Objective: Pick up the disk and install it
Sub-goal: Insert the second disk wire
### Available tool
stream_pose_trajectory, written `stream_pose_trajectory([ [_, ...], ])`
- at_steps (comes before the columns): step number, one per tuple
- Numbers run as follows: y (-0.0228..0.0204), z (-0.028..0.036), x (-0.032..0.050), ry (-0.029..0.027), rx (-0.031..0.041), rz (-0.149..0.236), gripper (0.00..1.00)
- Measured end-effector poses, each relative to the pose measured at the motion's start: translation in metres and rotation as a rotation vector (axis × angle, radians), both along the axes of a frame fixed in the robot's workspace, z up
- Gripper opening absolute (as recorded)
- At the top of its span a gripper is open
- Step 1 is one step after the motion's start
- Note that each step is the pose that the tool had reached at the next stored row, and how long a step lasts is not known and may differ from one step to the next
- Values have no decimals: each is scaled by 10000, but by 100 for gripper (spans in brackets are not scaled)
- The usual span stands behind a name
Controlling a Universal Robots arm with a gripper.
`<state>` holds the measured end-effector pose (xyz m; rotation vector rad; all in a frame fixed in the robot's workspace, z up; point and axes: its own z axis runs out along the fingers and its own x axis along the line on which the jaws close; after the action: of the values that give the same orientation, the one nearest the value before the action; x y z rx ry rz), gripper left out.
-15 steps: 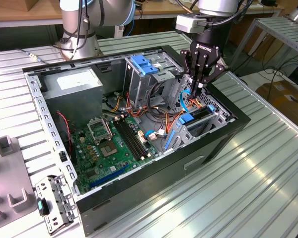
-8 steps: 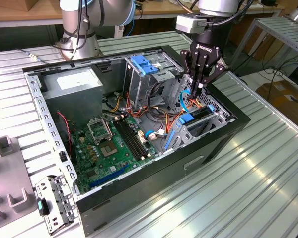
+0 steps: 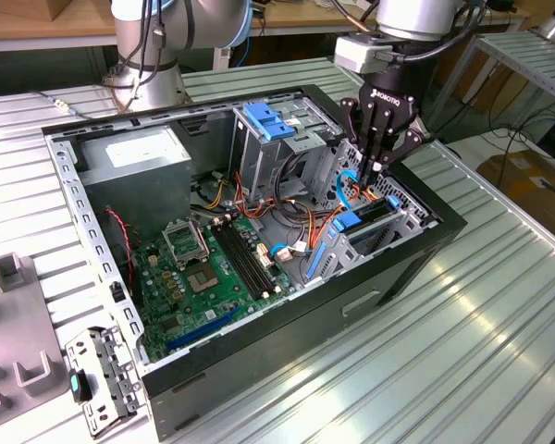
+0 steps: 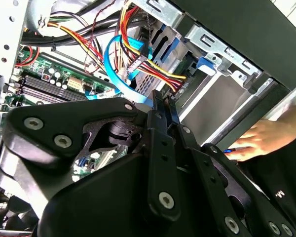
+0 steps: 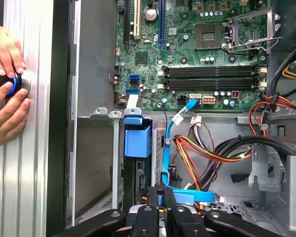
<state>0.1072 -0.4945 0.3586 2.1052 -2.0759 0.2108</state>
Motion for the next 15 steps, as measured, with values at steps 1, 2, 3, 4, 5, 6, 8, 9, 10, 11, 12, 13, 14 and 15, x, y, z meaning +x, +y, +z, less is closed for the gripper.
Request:
stream_pose_trajectory([
  [1,-10,-3,-15,-22,44,0,16],
  [2,-20,-6,-30,-48,76,0,16],
  [3,-34,-9,-43,-70,92,1,16],
  [4,-52,-12,-53,-91,102,1,16],
  [5,-75,-15,-60,-114,112,0,16],
  [6,-97,-18,-64,-137,120,1,16],
  [8,-158,-28,-77,-206,150,3,16],
  [9,-184,-33,-83,-242,166,4,16],
  [10,-205,-37,-88,-274,186,4,16],
  [11,-239,-45,-97,-306,221,4,16],
  [12,-270,-52,-105,-334,260,3,16],
  [13,-283,-55,-109,-358,287,5,16],
  [14,-290,-57,-112,-394,324,8,16],
  [15,-290,-59,-112,-434,348,8,16],
])
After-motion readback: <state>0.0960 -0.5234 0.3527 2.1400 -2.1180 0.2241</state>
